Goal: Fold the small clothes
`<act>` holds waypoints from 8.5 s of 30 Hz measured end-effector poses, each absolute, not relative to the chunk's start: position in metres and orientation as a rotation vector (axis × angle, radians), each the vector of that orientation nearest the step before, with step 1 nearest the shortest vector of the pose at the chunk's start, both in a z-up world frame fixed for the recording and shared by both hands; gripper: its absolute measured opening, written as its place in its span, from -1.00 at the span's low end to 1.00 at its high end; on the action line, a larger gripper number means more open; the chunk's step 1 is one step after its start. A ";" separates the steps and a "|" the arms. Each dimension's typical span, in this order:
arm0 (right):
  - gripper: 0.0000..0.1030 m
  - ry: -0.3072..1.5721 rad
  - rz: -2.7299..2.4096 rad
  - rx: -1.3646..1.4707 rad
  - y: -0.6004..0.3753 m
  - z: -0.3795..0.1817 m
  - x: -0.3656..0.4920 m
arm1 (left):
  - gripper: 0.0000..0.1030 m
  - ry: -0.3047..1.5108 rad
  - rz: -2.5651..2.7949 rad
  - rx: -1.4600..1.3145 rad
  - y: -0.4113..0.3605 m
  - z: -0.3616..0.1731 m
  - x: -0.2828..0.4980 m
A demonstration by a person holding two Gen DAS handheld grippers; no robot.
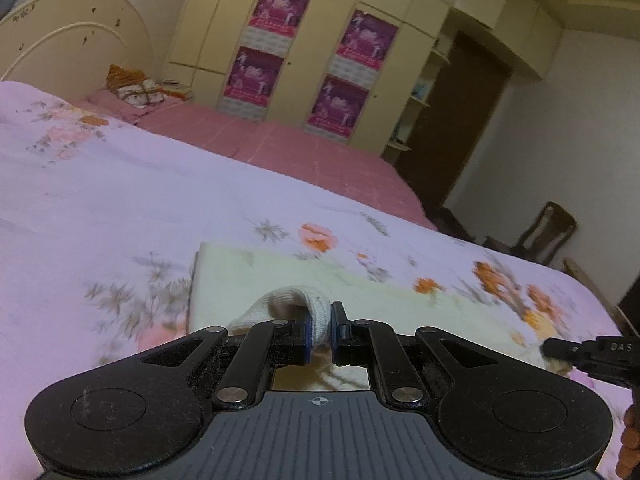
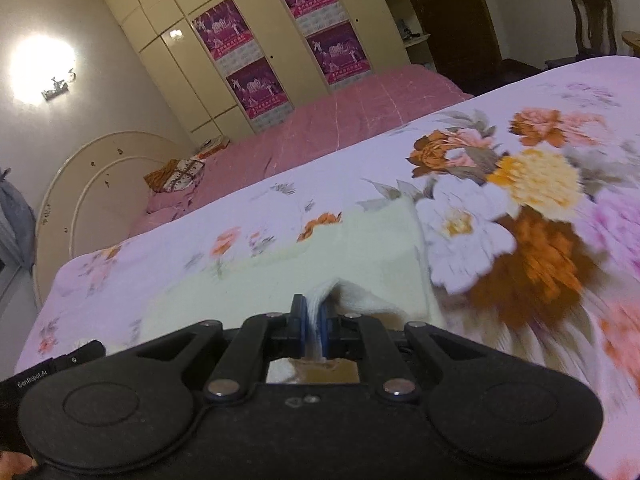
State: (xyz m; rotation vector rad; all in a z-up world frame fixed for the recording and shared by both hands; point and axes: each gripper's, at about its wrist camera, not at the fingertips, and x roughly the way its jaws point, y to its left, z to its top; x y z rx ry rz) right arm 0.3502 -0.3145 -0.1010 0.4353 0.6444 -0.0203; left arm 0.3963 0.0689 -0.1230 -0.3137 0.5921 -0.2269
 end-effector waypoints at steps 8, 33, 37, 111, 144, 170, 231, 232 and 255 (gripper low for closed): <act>-0.86 0.643 -0.060 0.432 -0.337 -0.119 0.414 | -0.83 0.638 -0.147 -0.312 0.059 -0.144 0.471; -0.25 0.714 -0.010 0.094 -0.293 -0.136 0.455 | 0.99 0.671 -0.193 -0.042 0.014 -0.164 0.469; -0.31 0.739 -0.126 -0.088 -0.304 -0.159 0.468 | 0.99 0.711 -0.013 -0.097 0.049 -0.181 0.471; -0.09 0.806 -0.104 -0.021 -0.273 -0.157 0.288 | 1.00 0.762 -0.167 0.062 0.023 -0.179 0.326; -0.08 0.818 -0.066 -0.005 -0.247 -0.156 0.276 | 1.00 0.770 -0.190 0.044 0.017 -0.170 0.289; 0.03 0.790 0.006 0.077 -0.223 -0.145 0.280 | 0.99 0.842 -0.152 -0.406 0.055 -0.174 0.277; -0.14 0.629 -0.028 -0.054 -0.243 -0.154 0.334 | -0.85 0.632 -0.627 -0.306 -0.094 -0.137 0.418; -0.12 0.635 -0.050 -0.030 -0.258 -0.152 0.326 | -0.85 0.658 -0.632 -0.289 -0.104 -0.142 0.419; 0.10 0.706 0.037 0.634 -0.362 -0.148 0.314 | 0.57 0.718 -0.412 -0.181 -0.056 -0.164 0.375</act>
